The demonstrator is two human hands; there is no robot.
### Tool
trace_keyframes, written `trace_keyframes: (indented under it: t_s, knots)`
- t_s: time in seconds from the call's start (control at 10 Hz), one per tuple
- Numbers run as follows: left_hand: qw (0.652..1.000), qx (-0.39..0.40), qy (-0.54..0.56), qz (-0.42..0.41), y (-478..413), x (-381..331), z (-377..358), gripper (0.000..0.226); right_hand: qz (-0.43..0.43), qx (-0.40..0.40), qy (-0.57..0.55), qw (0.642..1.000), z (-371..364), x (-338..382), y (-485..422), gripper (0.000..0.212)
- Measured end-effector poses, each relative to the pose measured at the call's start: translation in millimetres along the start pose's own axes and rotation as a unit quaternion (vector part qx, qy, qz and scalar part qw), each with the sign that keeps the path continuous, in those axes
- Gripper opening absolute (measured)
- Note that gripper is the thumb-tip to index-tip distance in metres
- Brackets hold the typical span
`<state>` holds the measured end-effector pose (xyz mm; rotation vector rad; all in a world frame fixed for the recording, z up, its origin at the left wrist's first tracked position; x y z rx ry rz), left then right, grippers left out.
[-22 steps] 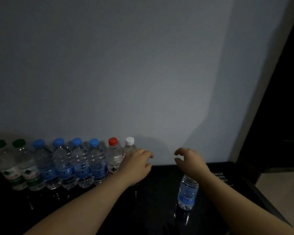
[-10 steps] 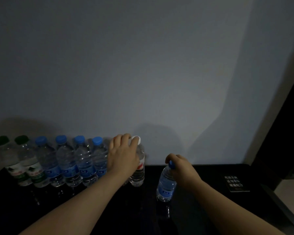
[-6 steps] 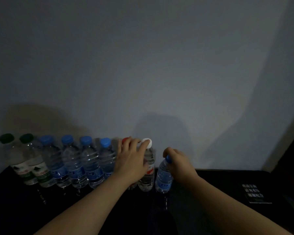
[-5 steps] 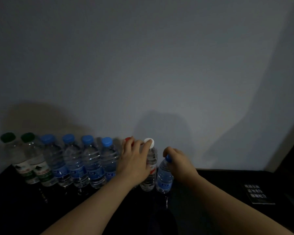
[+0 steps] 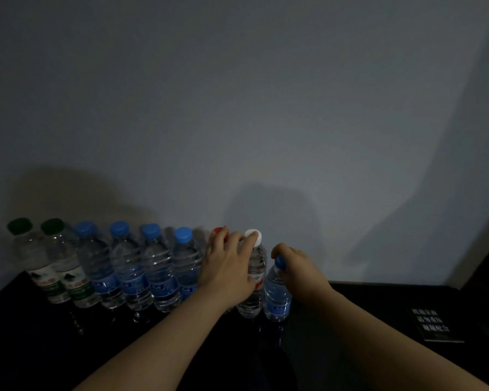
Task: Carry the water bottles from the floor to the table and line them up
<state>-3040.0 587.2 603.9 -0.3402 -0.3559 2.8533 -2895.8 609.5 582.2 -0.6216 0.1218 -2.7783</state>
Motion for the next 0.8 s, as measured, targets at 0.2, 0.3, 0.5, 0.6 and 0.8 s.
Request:
trace_keyframes:
  t_s: [0.2, 0.3, 0.5, 0.6, 0.8]
  knots:
    - [1.0, 0.007, -0.016, -0.002, 1.1, -1.1, 4.5, 0.085, 0.013, 0.051, 0.004, 0.999, 3.2, 8.0, 5.8, 0.057]
    - [1.0, 0.022, -0.01, 0.001, 0.0, -1.1, 6.8, 0.084, 0.011, 0.043, 0.004, 0.999, 8.9, 11.4, 11.6, 0.059]
    - [1.0, 0.02, -0.019, -0.003, 3.0, -2.7, 14.9, 0.077, -0.026, -0.01, -0.027, 0.999, 29.3, 7.2, 34.5, 0.056]
    - [1.0, -0.004, -0.027, -0.008, 12.5, -6.4, 20.9, 0.071, -0.03, -0.041, -0.036, 0.998, 46.9, 2.3, 52.8, 0.053]
    - [0.999, -0.025, -0.023, -0.011, 44.2, -14.8, 29.7, 0.068, -0.105, -0.14, -0.146, 0.974, 106.3, -12.0, 106.5, 0.036]
Point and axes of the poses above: each hand's wrist, its own y-axis away from the middle knuckle, its own z-axis out of the back of the hand, x = y × z, the point moved 5 cm from there along -y, towards the middle knuckle, and after that the axes turned 4 degrees about y, right-handed, at the moved point
